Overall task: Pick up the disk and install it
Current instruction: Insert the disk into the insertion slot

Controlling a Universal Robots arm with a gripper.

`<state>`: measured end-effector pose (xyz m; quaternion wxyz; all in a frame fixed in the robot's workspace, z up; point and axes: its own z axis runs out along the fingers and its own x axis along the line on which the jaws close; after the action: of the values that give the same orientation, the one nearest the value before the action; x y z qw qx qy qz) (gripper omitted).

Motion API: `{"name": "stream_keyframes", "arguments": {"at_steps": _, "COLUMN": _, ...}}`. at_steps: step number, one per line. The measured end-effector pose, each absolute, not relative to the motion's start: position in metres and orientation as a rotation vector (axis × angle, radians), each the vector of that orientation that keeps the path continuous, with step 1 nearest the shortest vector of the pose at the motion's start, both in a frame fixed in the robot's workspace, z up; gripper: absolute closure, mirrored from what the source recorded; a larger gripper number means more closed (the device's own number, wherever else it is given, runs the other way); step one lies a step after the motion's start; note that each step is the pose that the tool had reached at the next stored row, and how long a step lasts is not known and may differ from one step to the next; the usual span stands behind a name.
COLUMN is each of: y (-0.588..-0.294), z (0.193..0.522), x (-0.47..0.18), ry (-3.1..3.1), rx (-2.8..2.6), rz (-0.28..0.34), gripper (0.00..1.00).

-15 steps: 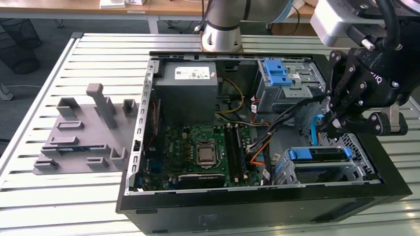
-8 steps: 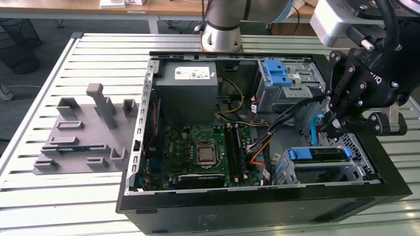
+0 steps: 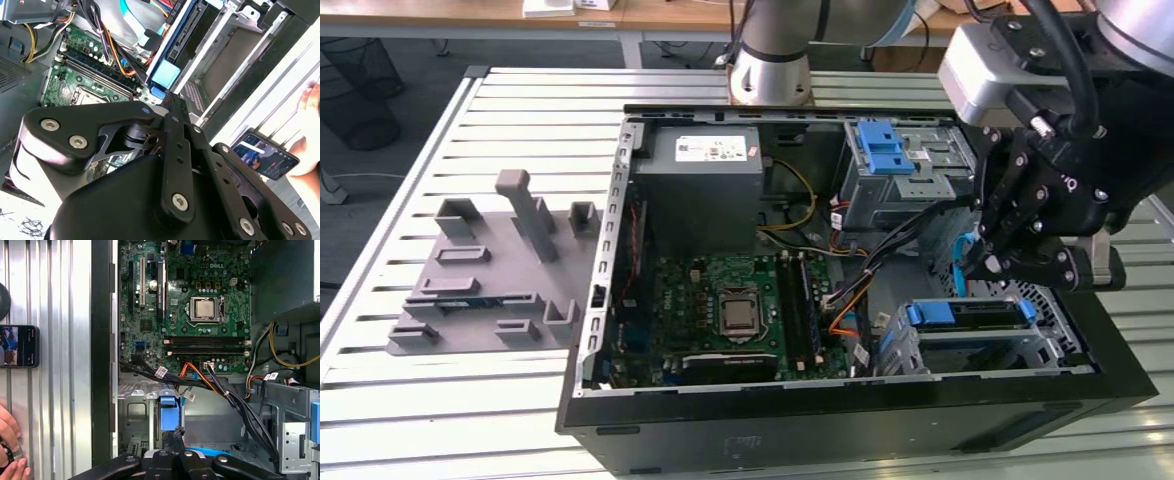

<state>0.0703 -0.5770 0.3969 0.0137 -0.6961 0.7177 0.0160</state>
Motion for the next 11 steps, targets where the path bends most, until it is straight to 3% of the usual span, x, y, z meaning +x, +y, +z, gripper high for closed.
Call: {"name": "stream_keyframes", "arguments": {"at_steps": 11, "y": -0.577, "z": 0.383, "x": 0.07, "ry": 2.235, "rx": -2.168, "rz": 0.05, "gripper": 0.89}}
